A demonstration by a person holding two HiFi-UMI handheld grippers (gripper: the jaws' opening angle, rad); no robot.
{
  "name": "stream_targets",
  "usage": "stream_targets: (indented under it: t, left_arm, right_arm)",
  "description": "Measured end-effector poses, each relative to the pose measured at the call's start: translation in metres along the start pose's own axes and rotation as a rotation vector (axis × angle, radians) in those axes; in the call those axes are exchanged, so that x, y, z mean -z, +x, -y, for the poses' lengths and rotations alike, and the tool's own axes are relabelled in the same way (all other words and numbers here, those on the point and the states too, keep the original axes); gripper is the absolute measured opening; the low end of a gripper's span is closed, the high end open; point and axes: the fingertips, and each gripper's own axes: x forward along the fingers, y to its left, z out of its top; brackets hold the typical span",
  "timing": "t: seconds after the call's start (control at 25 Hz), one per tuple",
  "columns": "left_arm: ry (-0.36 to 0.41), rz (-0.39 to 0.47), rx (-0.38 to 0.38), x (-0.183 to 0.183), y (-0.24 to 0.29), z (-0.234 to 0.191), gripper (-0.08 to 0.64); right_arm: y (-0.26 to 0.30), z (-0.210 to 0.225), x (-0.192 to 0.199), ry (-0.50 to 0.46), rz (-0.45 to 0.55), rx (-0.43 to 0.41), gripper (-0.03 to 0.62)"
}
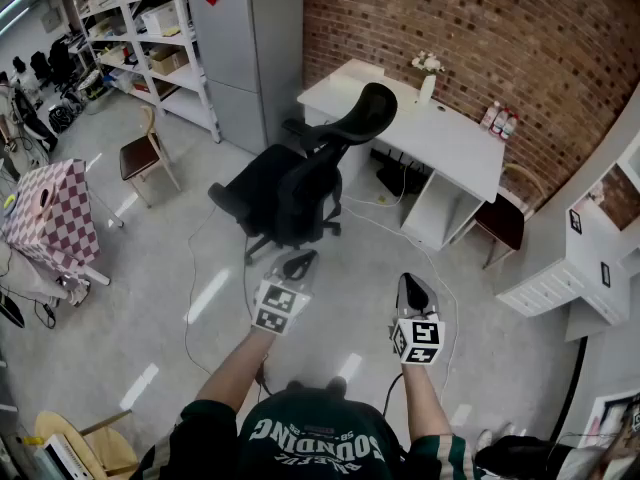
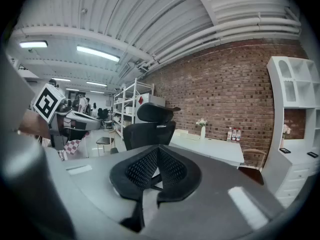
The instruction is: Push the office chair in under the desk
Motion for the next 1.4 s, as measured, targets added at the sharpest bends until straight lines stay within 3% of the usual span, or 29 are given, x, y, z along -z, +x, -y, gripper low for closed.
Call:
stream_targets:
  t: [0.2, 0.52, 0.88, 1.16, 1.4]
  left_arm:
    - [-0.005, -0.009, -0.010, 0.003, 0.007, 0.004, 0.011]
    - [-0.006, -0.021, -0.041, 0.005, 0.016, 0.012, 0.011]
    - [-0.001, -0.043, -0.124, 0.008, 0.012, 0.016, 0.011]
    - [-0.017, -0.066, -0.183, 0.013, 0.024, -0.013, 0.011]
    - [-0.024, -0.063, -0.176, 0.019, 0.059, -0.050, 0.011]
  right_arm:
    - [-0.001, 0.004, -0.007, 0.027, 0.068, -0.047, 0.002]
    - [0.001, 0.019, 0.002, 0.021, 0.052, -0.078, 0.002]
    - [0.006, 0.027, 0.006, 0.048, 0.060, -0.180, 0.001]
    - [0.037, 0.026, 0.009, 0.066, 0.046, -0.218, 0.001]
    - [0.091, 0.026, 0.001, 0.056, 0.040, -0.213, 0.002]
